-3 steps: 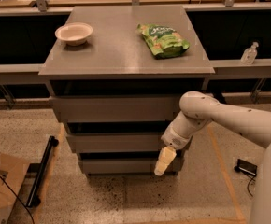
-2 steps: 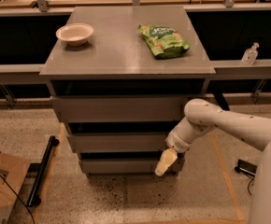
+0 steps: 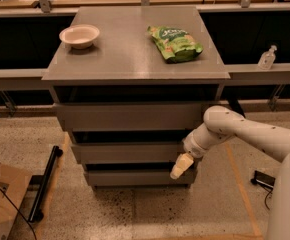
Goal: Open middle drawer
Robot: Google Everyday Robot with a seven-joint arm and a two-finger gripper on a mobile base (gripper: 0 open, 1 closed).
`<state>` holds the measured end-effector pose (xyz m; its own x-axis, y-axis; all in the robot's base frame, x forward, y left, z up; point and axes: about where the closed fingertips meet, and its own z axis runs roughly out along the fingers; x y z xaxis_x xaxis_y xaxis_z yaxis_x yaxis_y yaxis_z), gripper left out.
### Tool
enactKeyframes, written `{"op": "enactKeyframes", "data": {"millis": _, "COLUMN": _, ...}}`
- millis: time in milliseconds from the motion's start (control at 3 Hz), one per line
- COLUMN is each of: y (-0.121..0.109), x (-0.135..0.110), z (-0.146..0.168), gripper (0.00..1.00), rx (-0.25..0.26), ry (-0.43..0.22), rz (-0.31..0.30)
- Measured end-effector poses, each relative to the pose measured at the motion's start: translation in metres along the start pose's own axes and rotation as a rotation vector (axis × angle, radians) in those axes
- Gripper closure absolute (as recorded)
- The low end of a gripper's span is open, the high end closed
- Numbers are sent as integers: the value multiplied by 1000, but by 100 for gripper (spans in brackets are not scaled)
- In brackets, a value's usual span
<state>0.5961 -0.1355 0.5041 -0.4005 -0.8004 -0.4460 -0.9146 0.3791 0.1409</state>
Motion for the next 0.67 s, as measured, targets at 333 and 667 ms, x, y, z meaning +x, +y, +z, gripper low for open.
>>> {"op": "enactKeyframes", "data": {"millis": 333, "y": -31, "x": -10, "z": 1, "gripper": 0, "rx": 60, "ry": -43, "rz": -68}}
{"op": "enactKeyframes", "data": {"millis": 667, "y": -53, "x": -24, "z": 13, "gripper": 0, "rx": 83, "ry": -78, "rz": -134}}
